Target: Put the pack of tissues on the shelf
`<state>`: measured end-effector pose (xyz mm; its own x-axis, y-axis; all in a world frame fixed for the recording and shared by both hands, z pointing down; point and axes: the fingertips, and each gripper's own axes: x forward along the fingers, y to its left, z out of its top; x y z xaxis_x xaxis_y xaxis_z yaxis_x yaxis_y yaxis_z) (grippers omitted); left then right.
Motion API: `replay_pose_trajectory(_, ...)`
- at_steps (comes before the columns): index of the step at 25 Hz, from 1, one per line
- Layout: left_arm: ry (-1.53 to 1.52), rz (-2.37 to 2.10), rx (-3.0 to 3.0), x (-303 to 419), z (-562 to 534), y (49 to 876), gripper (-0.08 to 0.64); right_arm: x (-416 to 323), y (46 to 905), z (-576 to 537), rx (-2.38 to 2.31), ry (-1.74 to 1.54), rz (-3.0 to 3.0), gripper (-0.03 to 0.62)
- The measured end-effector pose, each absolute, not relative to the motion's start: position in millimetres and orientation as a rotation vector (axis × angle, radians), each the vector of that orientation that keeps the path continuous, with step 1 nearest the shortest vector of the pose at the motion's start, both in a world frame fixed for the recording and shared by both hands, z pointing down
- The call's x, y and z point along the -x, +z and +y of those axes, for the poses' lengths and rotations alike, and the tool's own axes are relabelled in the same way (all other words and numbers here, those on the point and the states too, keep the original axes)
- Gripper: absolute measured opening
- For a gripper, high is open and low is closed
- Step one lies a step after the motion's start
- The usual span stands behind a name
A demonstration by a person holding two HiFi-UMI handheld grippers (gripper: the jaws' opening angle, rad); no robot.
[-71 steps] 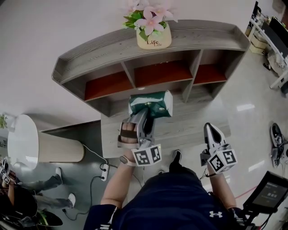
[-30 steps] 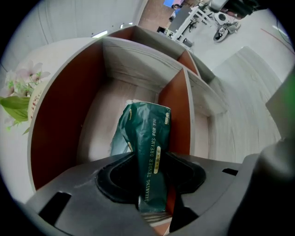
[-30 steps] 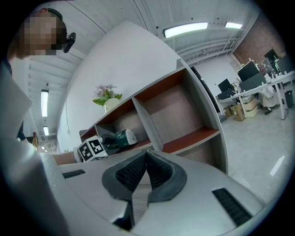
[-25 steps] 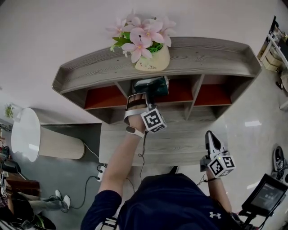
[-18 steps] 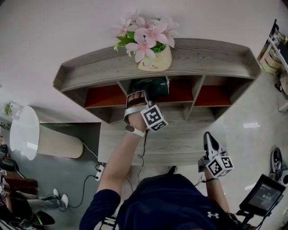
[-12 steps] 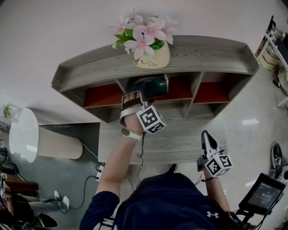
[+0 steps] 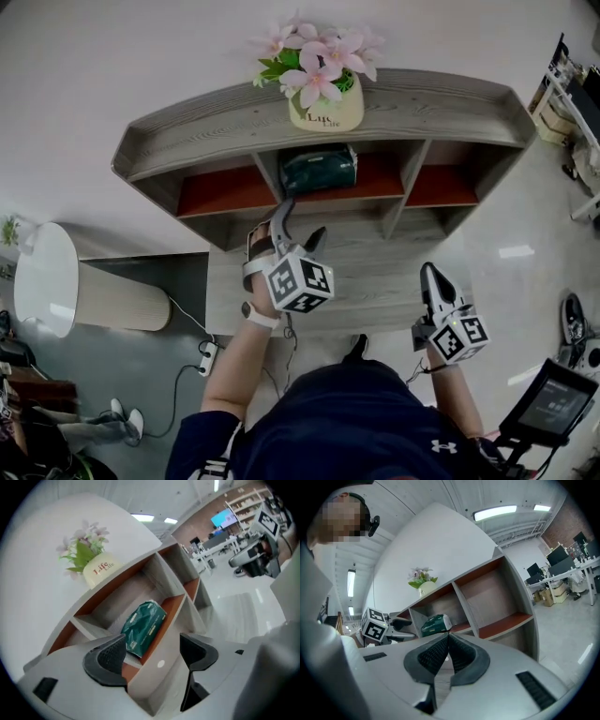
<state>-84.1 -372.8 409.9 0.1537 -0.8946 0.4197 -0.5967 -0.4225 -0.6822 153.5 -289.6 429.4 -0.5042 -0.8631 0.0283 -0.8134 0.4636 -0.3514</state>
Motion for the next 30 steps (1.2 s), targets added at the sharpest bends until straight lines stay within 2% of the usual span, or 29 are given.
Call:
replay_pose_trajectory(6, -0.766, 1.504, 2.415, 81, -314, 398, 0.244, -127, 397, -277, 1.407, -0.391, 2.576, 0.009)
replay_pose_trajectory(9, -0.507, 1.528, 2.473, 79, -289, 379, 0.124, -117, 384, -271, 1.393, -0.341, 2.589, 0.009)
replay_pose_trajectory(12, -0.436, 1.491, 2.482, 79, -261, 377, 0.067, -106, 374, -261, 1.390, -0.298, 2.605, 0.009)
replay_pose_trajectory(18, -0.308, 1.500, 2.581, 94, -213, 397, 0.028, -84, 354, -237, 1.378, -0.190, 2.622, 0.009)
replay_pose_trajectory(30, -0.120, 1.501, 2.665, 96, -159, 391, 0.025, -78, 339, -179, 1.440, -0.099, 2.561, 0.009)
